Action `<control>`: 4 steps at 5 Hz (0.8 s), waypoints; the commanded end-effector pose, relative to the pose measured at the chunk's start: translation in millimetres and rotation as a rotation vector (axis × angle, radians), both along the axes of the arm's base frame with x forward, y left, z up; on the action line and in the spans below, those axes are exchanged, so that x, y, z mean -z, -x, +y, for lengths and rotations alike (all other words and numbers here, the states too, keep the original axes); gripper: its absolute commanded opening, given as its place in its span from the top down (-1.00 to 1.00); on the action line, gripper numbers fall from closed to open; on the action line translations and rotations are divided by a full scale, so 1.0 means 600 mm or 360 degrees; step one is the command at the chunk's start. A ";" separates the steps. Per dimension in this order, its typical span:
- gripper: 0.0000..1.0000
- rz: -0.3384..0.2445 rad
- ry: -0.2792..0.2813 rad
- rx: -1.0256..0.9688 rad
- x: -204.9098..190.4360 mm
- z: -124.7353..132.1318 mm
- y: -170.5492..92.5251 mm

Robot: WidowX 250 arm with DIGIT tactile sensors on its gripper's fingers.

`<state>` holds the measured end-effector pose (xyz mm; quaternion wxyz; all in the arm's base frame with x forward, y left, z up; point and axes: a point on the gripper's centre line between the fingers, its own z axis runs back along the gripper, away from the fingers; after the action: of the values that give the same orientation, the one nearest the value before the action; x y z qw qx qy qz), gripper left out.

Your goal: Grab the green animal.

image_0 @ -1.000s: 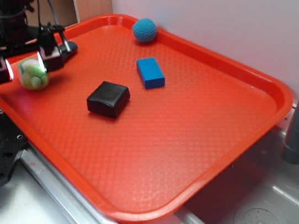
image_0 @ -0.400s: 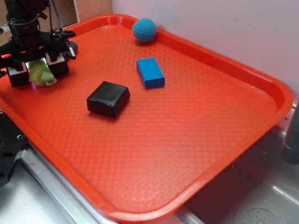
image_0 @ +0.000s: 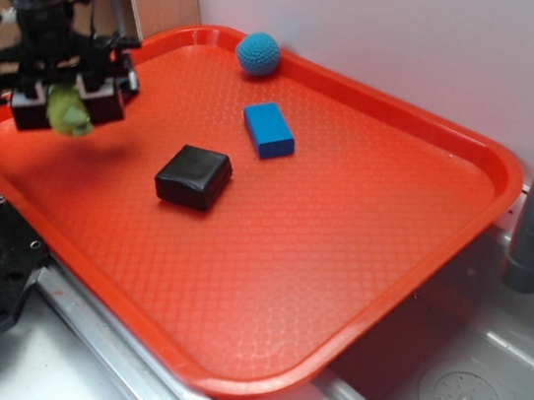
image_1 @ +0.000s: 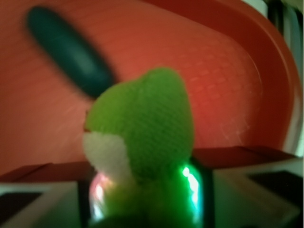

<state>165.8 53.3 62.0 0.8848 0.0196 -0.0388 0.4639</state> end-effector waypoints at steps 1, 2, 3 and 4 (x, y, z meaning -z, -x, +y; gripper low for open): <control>1.00 -0.0022 0.0183 0.0821 -0.121 -0.089 -0.015; 1.00 -0.0031 0.0180 0.1121 -0.171 -0.122 -0.009; 1.00 -0.0056 0.0154 0.1286 -0.222 -0.145 -0.001; 1.00 -0.0068 0.0059 0.1241 -0.232 -0.152 -0.002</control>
<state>172.8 -43.2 187.1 0.9945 -0.0189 -0.0292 0.0985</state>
